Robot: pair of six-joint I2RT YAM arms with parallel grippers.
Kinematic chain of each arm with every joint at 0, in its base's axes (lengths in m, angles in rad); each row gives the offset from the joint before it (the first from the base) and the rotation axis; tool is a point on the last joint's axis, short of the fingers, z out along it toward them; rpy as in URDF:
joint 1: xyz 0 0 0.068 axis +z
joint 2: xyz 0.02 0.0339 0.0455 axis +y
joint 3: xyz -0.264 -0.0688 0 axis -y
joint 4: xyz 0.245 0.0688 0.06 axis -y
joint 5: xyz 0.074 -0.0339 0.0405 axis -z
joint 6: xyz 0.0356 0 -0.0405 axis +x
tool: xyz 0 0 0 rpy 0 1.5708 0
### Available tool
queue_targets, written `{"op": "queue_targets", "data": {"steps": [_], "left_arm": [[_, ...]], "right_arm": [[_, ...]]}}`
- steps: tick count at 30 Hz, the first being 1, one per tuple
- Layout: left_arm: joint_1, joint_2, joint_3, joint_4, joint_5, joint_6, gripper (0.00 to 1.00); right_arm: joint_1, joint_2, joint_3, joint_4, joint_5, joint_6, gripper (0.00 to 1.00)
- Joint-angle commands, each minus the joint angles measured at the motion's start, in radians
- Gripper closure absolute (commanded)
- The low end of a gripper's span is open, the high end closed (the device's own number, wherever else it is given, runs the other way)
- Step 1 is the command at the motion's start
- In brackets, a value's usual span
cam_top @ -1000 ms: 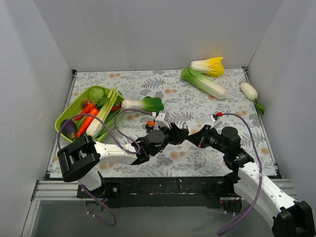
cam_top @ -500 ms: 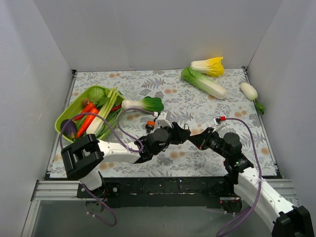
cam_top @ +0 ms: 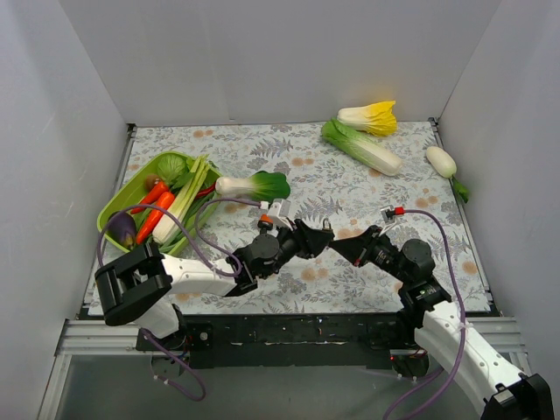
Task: Unlock with the key
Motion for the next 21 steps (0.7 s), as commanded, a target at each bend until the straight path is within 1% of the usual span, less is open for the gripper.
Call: {"op": "queue_targets", "data": {"steps": [1, 5, 7, 9, 10, 11, 13, 14, 15, 16, 21], "left_arm": [[-0.062, -0.085, -0.044, 0.058, 0.318, 0.019, 1.0], [-0.06, -0.102, -0.045, 0.069, 0.383, 0.03, 1.0], [-0.062, -0.113, -0.041, 0.052, 0.378, 0.025, 1.0], [-0.062, -0.119, -0.007, -0.041, 0.351, 0.019, 1.0], [-0.062, -0.12, 0.01, -0.082, 0.304, 0.015, 1.0], [-0.062, -0.119, 0.027, -0.166, 0.287, 0.007, 1.0], [-0.062, -0.111, 0.097, -0.268, 0.183, -0.03, 1.0], [-0.062, -0.096, 0.126, -0.366, 0.15, -0.041, 1.0], [-0.062, -0.085, 0.178, -0.411, 0.124, -0.065, 1.0], [-0.062, -0.079, 0.198, -0.442, 0.09, -0.068, 1.0], [-0.062, -0.03, 0.289, -0.571, 0.009, -0.091, 1.0]], "right_arm": [[-0.042, -0.003, 0.051, 0.216, 0.09, 0.039, 0.99], [-0.044, -0.006, 0.069, 0.228, 0.058, 0.064, 0.99], [-0.044, -0.014, 0.085, 0.204, 0.061, 0.05, 0.99], [-0.045, -0.021, 0.101, 0.167, 0.064, 0.02, 0.99], [-0.044, -0.03, 0.121, 0.132, 0.07, -0.016, 0.99], [-0.044, -0.035, 0.132, 0.106, 0.068, -0.039, 0.99], [-0.044, -0.034, 0.166, 0.037, 0.061, -0.072, 0.99], [-0.042, -0.034, 0.173, 0.015, 0.062, -0.1, 0.99], [-0.044, -0.034, 0.174, 0.001, 0.071, -0.106, 0.99], [-0.042, -0.035, 0.166, -0.009, 0.074, -0.112, 0.99], [-0.044, -0.035, 0.131, -0.037, 0.071, -0.131, 0.98]]}}
